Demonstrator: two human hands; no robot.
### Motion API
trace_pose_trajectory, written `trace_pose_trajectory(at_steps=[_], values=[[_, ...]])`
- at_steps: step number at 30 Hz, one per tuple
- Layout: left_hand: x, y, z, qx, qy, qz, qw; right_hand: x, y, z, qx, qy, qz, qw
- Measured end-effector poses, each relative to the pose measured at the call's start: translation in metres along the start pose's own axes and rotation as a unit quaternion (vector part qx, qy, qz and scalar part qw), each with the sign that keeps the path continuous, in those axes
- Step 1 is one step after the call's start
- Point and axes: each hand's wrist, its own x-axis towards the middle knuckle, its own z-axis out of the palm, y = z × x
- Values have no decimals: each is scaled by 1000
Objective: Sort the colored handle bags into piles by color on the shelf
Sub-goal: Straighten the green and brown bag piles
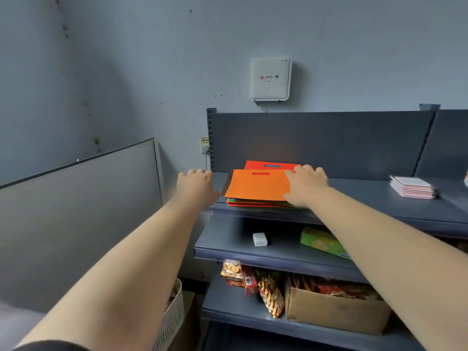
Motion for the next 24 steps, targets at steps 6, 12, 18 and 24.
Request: trace_pose_trajectory(at_steps=[6,12,18,24], values=[[69,34,41,-32,-15,27,999,52,26,45,-8,-32,18,999],[136,57,92,-50,-55,58,996,110,31,93,-7,-62,31,998],[179,72,142,-86,-139,92,982,153,30,139,53,-115,63,990],[199,78,171,-159,-151,115,969,174,26,174,160,-132,191,960]])
